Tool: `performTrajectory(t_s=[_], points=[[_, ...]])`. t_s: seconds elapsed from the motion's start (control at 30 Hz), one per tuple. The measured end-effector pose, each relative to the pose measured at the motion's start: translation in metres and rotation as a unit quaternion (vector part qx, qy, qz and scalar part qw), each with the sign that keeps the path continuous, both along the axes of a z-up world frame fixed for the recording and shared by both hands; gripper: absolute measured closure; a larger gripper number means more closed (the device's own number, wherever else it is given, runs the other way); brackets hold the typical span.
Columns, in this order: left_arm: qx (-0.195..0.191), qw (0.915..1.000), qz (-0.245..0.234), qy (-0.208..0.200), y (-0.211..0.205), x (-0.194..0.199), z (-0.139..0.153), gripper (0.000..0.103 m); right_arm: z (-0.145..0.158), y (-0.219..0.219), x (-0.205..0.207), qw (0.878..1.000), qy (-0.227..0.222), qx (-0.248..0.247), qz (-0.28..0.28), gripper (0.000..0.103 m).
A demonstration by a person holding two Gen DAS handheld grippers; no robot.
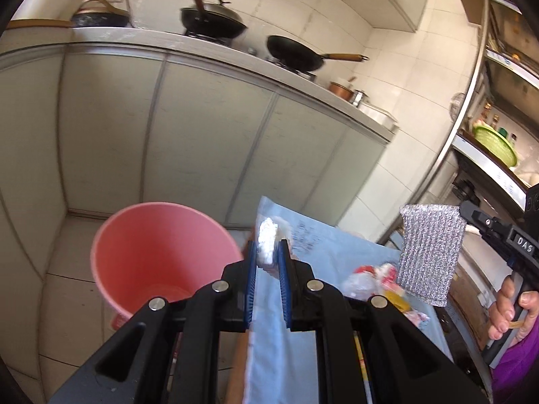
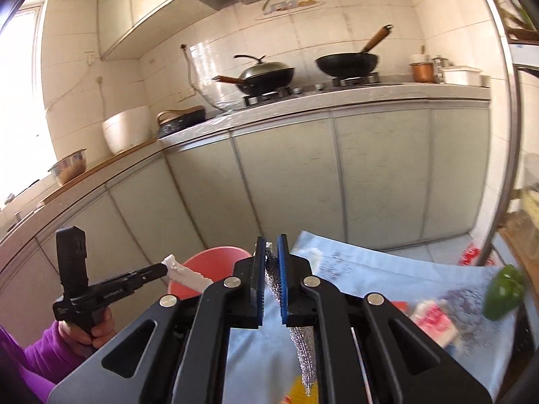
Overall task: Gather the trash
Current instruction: 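Carry both items over the pink bin and open both grippers to drop them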
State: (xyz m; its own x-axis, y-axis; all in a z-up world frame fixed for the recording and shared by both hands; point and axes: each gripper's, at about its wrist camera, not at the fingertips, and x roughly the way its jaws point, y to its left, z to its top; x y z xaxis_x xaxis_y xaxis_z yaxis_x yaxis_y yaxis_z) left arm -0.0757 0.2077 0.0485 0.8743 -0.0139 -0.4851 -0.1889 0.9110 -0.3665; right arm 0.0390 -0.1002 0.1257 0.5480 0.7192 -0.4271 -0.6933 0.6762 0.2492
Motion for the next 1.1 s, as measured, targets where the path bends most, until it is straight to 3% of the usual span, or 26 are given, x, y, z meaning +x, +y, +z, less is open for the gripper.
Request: performTrajectory(t_s=[0.3,0.43,0.6,0.87,1.1], points=[[0.019,0.9947,0.092,0.042,0.06,-0.018,-0.031,0.091,-0.001,0.112,0.014,0.995,0.017,0.031,0.098,0.096],[0.02,0.9924,0.103,0.066,0.073,-0.018,-0.052,0.091,-0.015,0.158,0.022,0.99,0.033,0.045,0.126,0.096],[0.024,0.9911,0.099,0.085,0.075,-0.014,-0.072,0.091,-0.054,0.205,0.029,0.99,0.05,0.023,0.129,0.096],[0.027,0.99,0.084,0.11,0.067,0.004,-0.093,0.091,-0.12,0.218,0.039,0.99,0.101,-0.034,0.097,0.096],[0.026,0.9886,0.079,0.125,0.062,0.012,-0.103,0.089,-0.132,0.203,0.041,0.99,0.101,-0.063,0.076,0.096]])
